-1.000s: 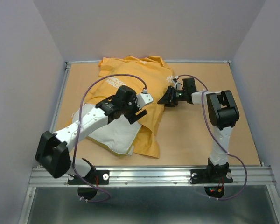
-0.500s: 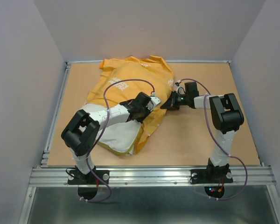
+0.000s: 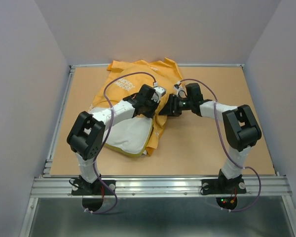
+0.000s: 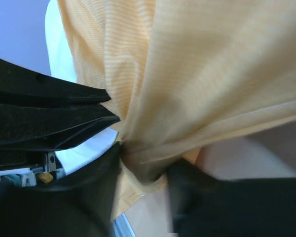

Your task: Put the pillow into the pillowcase

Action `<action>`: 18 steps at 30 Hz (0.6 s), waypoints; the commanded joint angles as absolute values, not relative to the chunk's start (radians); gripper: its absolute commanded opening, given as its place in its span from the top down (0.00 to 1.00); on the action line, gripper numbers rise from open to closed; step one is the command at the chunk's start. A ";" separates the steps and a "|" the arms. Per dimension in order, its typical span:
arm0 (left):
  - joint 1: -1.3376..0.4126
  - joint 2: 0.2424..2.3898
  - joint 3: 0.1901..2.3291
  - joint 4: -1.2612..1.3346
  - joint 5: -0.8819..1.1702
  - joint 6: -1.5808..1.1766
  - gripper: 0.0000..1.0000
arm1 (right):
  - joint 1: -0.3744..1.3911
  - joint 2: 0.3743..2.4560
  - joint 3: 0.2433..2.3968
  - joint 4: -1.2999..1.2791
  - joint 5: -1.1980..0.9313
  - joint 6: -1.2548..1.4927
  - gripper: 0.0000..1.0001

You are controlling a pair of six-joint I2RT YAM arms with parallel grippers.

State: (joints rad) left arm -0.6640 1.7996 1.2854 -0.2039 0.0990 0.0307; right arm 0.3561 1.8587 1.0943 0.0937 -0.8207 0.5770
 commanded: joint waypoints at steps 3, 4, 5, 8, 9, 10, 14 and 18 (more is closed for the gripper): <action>-0.652 1.704 1.249 -0.012 0.163 0.015 1.00 | 0.252 1.833 1.088 -0.080 -0.827 0.477 0.30; -0.650 1.691 1.212 -0.011 0.178 0.032 1.00 | 0.201 1.838 1.100 -0.086 -0.793 0.465 0.30; -0.647 1.663 1.192 -0.011 0.184 0.037 1.00 | 0.177 1.844 1.112 -0.093 -0.775 0.456 0.30; -0.644 1.614 1.121 -0.009 0.218 0.061 1.00 | 0.103 1.884 1.163 -0.092 -0.726 0.454 0.30; -0.643 1.603 1.109 -0.012 0.218 0.063 1.00 | 0.095 1.897 1.175 -0.092 -0.709 0.451 0.30; -0.643 1.594 1.091 -0.012 0.222 0.067 1.00 | 0.086 1.910 1.192 -0.092 -0.694 0.449 0.30; -0.641 1.575 1.080 -0.028 0.230 0.080 1.00 | 0.084 1.997 1.275 -0.072 -0.719 0.488 0.30; -0.637 1.582 1.091 -0.034 0.238 0.080 1.00 | 0.086 2.086 1.316 -0.040 -0.744 0.546 0.30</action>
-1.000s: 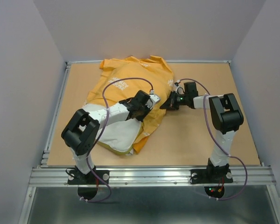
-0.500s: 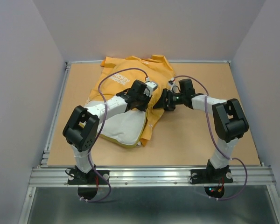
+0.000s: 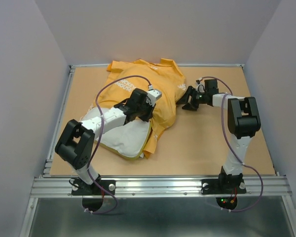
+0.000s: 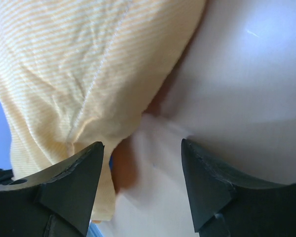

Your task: Put the pillow into the pillowcase

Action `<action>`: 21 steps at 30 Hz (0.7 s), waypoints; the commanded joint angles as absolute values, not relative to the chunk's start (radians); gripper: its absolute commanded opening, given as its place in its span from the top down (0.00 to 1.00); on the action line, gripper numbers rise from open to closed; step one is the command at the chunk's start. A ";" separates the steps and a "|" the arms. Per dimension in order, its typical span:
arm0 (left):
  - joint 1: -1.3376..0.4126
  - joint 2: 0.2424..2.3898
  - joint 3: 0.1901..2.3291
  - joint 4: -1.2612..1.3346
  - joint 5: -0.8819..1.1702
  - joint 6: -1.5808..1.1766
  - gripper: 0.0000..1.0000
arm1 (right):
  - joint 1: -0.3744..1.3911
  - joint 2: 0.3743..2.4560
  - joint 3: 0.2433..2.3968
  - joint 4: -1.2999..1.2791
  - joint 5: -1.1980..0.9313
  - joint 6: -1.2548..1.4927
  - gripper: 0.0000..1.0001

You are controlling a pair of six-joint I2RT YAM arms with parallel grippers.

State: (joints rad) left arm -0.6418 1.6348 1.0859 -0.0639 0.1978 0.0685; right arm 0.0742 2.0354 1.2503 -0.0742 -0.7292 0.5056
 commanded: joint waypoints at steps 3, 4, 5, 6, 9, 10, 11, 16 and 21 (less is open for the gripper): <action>-0.637 1.594 1.100 -0.034 0.244 0.077 1.00 | 0.086 2.111 1.305 0.058 -0.767 0.615 0.31; -0.635 1.597 1.107 -0.034 0.244 0.074 1.00 | 0.084 2.124 1.301 0.078 -0.793 0.633 0.34; -0.634 1.601 1.111 -0.034 0.247 0.072 1.00 | 0.084 2.129 1.295 0.130 -0.808 0.675 0.38; -0.634 1.601 1.112 -0.034 0.247 0.072 1.00 | 0.086 2.132 1.286 0.162 -0.824 0.693 0.41; -0.632 1.606 1.115 -0.032 0.248 0.071 1.00 | 0.086 2.125 1.246 0.270 -0.853 0.747 0.60; -0.632 1.609 1.115 -0.031 0.247 0.071 1.00 | 0.084 2.122 1.236 0.291 -0.860 0.756 0.64; -0.630 1.609 1.115 -0.032 0.248 0.069 1.00 | 0.083 2.108 1.218 0.316 -0.868 0.759 0.69; -0.620 1.618 1.111 -0.025 0.252 0.064 1.00 | 0.075 2.043 1.175 0.327 -0.870 0.716 0.99; -0.615 1.620 1.111 -0.021 0.261 0.063 1.00 | 0.074 1.951 1.164 0.141 -0.723 0.513 0.78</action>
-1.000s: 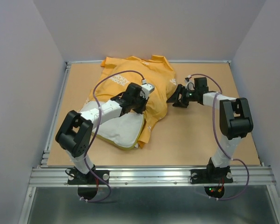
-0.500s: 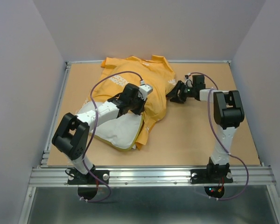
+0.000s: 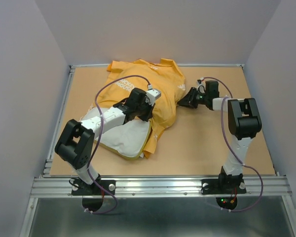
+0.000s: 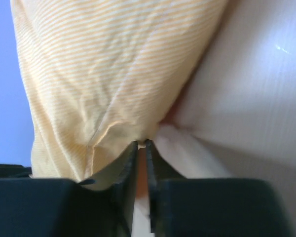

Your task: Put the pillow into the pillowcase

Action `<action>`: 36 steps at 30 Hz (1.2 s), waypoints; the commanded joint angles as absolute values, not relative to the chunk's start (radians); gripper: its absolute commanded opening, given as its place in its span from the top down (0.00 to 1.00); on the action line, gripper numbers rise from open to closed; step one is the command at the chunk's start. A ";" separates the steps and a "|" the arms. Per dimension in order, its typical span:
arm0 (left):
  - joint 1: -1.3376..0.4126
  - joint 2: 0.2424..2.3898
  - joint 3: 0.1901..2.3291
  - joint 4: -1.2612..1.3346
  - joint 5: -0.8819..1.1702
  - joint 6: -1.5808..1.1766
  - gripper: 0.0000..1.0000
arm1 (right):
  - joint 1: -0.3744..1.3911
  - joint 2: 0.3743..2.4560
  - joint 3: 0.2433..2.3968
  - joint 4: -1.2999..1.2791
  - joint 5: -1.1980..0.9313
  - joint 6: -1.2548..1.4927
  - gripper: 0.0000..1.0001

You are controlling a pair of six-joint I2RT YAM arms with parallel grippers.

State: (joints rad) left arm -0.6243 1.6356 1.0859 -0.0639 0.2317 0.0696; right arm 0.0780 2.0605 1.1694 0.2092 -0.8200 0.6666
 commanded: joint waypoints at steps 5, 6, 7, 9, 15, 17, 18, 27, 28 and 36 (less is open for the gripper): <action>-0.612 1.615 1.100 -0.029 0.298 0.075 1.00 | 0.064 1.947 1.190 0.066 -0.683 0.482 0.17; -0.612 1.617 1.100 -0.032 0.301 0.077 1.00 | 0.066 1.960 1.203 0.066 -0.683 0.495 0.17; -0.611 1.615 1.095 -0.034 0.304 0.077 1.00 | 0.066 2.000 1.233 0.066 -0.683 0.527 0.17; -0.611 1.615 1.092 -0.035 0.305 0.077 1.00 | 0.064 2.042 1.271 0.069 -0.677 0.554 0.17; -0.603 1.605 1.089 -0.040 0.316 0.078 1.00 | 0.064 2.184 1.347 0.175 -0.732 0.690 0.33; -0.597 1.606 1.091 -0.041 0.318 0.075 1.00 | 0.064 2.181 1.303 0.292 -0.793 0.791 0.57; -0.594 1.608 1.092 -0.040 0.318 0.075 1.00 | 0.064 2.181 1.283 0.337 -0.811 0.792 0.57; -0.572 1.663 1.153 0.029 0.330 0.005 1.00 | 0.104 1.856 1.049 0.264 -0.926 0.870 0.99; -0.571 1.670 1.187 0.043 0.333 0.005 1.00 | 0.132 1.801 1.022 0.232 -0.934 0.835 0.99; -0.571 1.698 1.276 0.058 0.334 -0.104 1.00 | 0.127 1.759 1.092 -0.239 -0.922 0.505 0.99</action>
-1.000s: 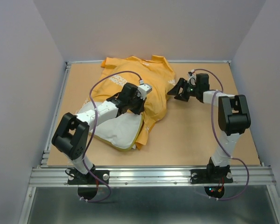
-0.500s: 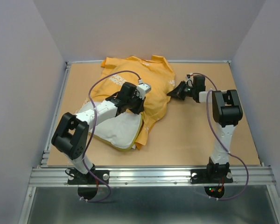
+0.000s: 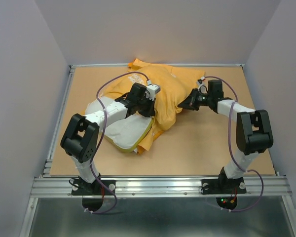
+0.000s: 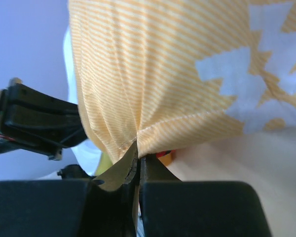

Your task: Put the pillow into the pillowcase

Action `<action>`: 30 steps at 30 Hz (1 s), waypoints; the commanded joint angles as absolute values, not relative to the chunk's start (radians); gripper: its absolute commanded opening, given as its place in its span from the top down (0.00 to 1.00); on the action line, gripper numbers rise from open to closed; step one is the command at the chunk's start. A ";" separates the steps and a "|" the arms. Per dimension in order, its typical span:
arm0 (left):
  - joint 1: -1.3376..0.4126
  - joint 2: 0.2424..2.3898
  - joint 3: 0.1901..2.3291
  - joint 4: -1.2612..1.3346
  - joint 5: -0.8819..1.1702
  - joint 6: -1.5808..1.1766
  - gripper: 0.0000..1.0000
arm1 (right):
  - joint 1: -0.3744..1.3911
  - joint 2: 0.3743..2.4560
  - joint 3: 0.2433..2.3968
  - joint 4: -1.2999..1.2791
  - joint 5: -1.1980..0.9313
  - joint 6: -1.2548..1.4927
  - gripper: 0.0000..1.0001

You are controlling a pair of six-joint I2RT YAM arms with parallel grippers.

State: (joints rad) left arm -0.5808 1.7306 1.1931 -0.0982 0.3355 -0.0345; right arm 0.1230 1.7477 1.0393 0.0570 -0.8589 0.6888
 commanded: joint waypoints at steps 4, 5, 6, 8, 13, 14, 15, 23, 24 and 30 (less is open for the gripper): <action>-0.571 1.664 1.267 0.107 0.342 -0.158 1.00 | 0.150 1.781 1.097 -0.265 -0.853 0.516 0.94; -0.571 1.657 1.259 0.126 0.357 -0.167 1.00 | 0.134 1.801 1.120 -0.299 -0.789 0.487 0.92; -0.572 1.646 1.253 0.164 0.373 -0.198 1.00 | 0.115 1.842 1.165 -0.302 -0.764 0.453 0.91; -0.587 1.658 1.261 0.179 0.373 -0.213 1.00 | 0.095 1.879 1.233 -0.301 -0.730 0.428 0.92; -0.592 1.756 1.299 0.225 0.403 -0.324 0.89 | 0.095 1.959 1.402 -0.395 -0.657 0.364 0.69; -0.565 1.737 1.296 0.230 0.441 -0.319 0.68 | 0.097 1.935 1.401 -0.475 -0.620 0.326 0.58; -0.548 1.714 1.287 0.232 0.457 -0.313 0.59 | 0.097 1.912 1.391 -0.507 -0.589 0.287 0.45; -0.238 1.288 0.963 0.115 0.600 -0.423 0.14 | 0.125 1.664 1.357 -0.609 -0.417 0.091 0.28; -0.206 1.190 0.919 0.101 0.601 -0.486 0.06 | 0.153 1.657 1.386 -0.609 -0.385 0.083 0.28; -0.037 1.016 0.741 -0.142 0.497 -0.534 0.02 | 0.446 1.739 1.495 -0.589 -0.216 0.009 0.30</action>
State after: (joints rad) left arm -0.0696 1.0210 0.8066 0.0246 0.5163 -0.4831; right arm 0.2958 1.6764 1.4090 -0.5785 -0.3275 0.0872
